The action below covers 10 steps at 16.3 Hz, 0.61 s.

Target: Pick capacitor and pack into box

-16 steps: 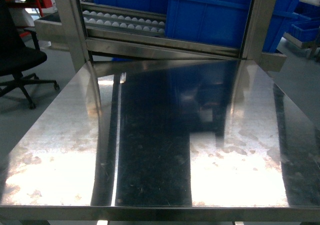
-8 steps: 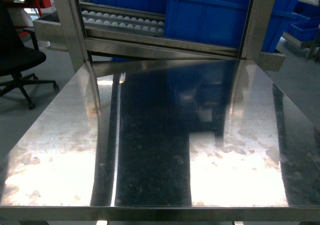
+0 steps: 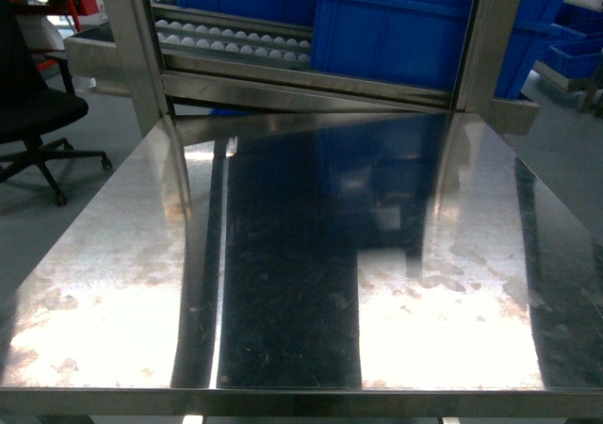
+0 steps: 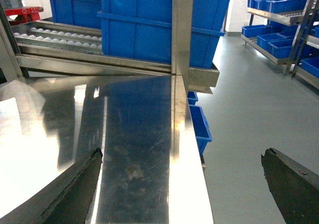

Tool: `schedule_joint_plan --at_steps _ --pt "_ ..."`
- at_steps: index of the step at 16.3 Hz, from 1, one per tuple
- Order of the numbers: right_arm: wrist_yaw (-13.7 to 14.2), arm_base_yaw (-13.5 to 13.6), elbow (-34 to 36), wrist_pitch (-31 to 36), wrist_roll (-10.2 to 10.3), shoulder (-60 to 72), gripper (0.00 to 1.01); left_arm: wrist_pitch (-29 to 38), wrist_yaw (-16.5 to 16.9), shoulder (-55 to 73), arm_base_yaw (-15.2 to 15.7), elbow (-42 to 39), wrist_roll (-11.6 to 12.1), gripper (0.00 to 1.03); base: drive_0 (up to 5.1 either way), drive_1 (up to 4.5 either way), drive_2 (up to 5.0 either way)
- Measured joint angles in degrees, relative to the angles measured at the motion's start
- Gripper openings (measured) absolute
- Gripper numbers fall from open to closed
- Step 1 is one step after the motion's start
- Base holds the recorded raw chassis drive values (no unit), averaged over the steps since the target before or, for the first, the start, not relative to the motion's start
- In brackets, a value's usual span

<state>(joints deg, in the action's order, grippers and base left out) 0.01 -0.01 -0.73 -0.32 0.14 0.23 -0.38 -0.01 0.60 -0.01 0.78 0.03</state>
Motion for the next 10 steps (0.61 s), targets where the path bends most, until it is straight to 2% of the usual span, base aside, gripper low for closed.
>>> schedule_joint_plan --at_steps 10 --pt "0.00 0.00 0.00 0.02 0.00 0.00 0.98 0.00 -0.02 0.00 0.00 0.00 0.00 0.44 0.0 0.00 0.0"
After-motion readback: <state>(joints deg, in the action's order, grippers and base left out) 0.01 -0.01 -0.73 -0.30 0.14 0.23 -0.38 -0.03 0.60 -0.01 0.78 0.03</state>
